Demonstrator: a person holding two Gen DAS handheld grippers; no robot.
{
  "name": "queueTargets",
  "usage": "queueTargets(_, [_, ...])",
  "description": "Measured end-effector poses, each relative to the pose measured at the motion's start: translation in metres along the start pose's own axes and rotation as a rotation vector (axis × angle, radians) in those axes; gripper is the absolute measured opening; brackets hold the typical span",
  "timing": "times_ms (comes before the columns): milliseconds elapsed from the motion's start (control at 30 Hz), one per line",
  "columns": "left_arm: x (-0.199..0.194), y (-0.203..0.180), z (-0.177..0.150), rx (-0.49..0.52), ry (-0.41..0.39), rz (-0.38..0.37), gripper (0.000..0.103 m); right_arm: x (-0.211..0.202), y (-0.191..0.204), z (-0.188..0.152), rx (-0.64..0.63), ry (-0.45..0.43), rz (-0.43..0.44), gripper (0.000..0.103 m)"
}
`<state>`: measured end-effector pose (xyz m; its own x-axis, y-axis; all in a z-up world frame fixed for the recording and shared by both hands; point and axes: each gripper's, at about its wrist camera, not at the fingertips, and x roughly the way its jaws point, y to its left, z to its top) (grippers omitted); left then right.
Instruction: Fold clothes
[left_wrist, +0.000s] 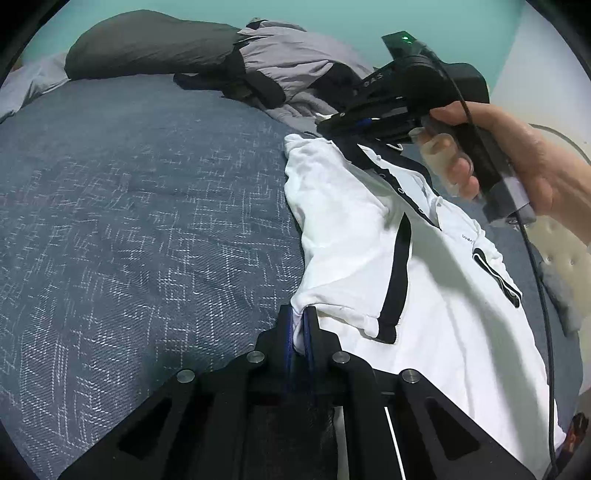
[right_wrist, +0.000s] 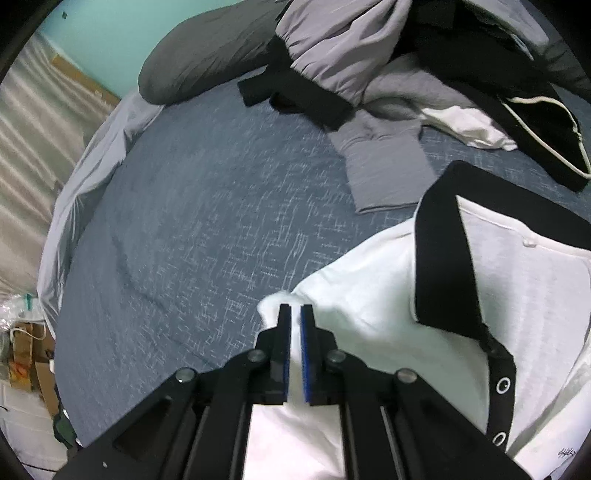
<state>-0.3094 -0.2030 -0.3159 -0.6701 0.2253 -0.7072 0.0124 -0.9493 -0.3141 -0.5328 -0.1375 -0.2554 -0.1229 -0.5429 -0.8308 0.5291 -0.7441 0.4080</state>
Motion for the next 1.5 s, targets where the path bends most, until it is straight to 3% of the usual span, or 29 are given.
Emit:
queueTargets(100, [0.0,-0.001,0.0,0.003,0.003,0.003,0.006,-0.005,-0.004,0.0,0.018,-0.006,0.017,0.007])
queueTargets(233, [0.001,-0.001,-0.001,0.003,0.006,0.003,0.006,0.0,0.005,-0.004,-0.019,0.021,0.031,0.025])
queueTargets(500, [0.001,-0.001,-0.001,0.003,0.008,0.001,0.006,0.019,0.017,-0.001,-0.072,0.039,-0.028,0.025])
queueTargets(533, [0.001,-0.002,-0.002,0.003,0.008,0.001,0.006,0.024,0.019,-0.001,-0.085,0.048,-0.04,0.023])
queueTargets(600, [0.002,-0.002,-0.002,0.003,0.01,0.0,0.006,0.031,0.023,-0.001,-0.108,0.06,-0.061,0.008])
queueTargets(667, [0.002,-0.003,-0.003,0.004,0.012,-0.001,0.006,0.032,0.024,-0.001,-0.116,0.044,-0.061,0.004])
queueTargets(867, [0.002,-0.006,-0.004,0.008,0.015,-0.003,0.006,0.021,0.021,0.008,-0.065,-0.054,-0.013,0.003])
queueTargets(1100, [0.001,-0.008,-0.004,0.003,0.019,-0.008,0.006,0.032,0.014,0.013,-0.007,-0.053,0.036,0.003])
queueTargets(1200, [0.0,-0.007,-0.005,0.001,0.022,-0.012,0.006,0.041,0.012,0.013,-0.001,-0.01,0.006,0.005])
queueTargets(1433, [-0.005,-0.008,-0.007,0.001,0.025,-0.015,0.006,0.008,-0.001,0.013,0.017,-0.061,0.027,0.006])
queueTargets(1500, [-0.004,-0.009,-0.007,0.001,0.026,-0.016,0.006,-0.004,-0.002,0.009,-0.01,-0.065,0.052,0.011])
